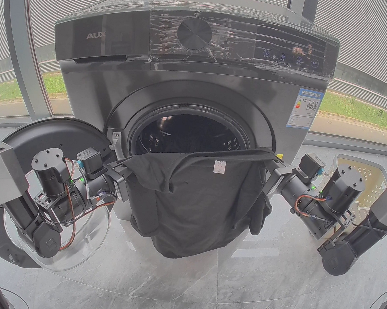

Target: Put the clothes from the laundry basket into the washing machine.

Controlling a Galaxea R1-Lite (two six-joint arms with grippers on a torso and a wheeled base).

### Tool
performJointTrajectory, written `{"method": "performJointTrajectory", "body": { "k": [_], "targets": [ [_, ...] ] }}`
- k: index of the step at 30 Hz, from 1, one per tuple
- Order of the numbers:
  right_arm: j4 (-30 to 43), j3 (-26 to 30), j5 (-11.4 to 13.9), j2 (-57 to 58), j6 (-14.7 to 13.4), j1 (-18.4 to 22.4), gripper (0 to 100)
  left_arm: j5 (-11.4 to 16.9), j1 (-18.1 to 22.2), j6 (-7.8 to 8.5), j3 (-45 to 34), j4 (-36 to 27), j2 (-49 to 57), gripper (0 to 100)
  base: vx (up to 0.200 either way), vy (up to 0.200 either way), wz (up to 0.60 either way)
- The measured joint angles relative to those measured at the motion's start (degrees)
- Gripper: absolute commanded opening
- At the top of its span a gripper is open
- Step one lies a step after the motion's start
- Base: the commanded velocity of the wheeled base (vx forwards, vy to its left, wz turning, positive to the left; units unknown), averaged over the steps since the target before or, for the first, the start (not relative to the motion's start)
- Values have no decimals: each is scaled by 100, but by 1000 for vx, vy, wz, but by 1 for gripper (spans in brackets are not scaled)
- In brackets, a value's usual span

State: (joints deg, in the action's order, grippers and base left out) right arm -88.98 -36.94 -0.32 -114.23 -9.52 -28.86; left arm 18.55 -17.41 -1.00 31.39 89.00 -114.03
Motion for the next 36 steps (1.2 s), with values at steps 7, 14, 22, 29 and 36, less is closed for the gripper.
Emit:
{"method": "performJointTrajectory", "body": {
  "k": [7, 14, 22, 29, 36],
  "targets": [
    [0, -291, -33, 59, -13, -27, 0, 0, -4, 40, -28, 0, 2, 0, 0, 0, 0],
    [2, -308, -30, 124, -13, -33, 0, 0, -50, 57, -63, -2, 0, 0, 0, 0, 0],
    [0, -311, -30, 172, -16, -61, 0, -11, -45, 51, -44, -2, 11, 0, 0, 0, 0],
    [0, -261, -39, 171, -24, -77, 0, -17, -152, 49, -55, -2, 9, 0, 0, 0, 0],
    [0, -179, -39, 188, -24, -33, 0, -33, -183, -1, 35, -5, 11, 0, 0, 0, 0]
  ]
}}
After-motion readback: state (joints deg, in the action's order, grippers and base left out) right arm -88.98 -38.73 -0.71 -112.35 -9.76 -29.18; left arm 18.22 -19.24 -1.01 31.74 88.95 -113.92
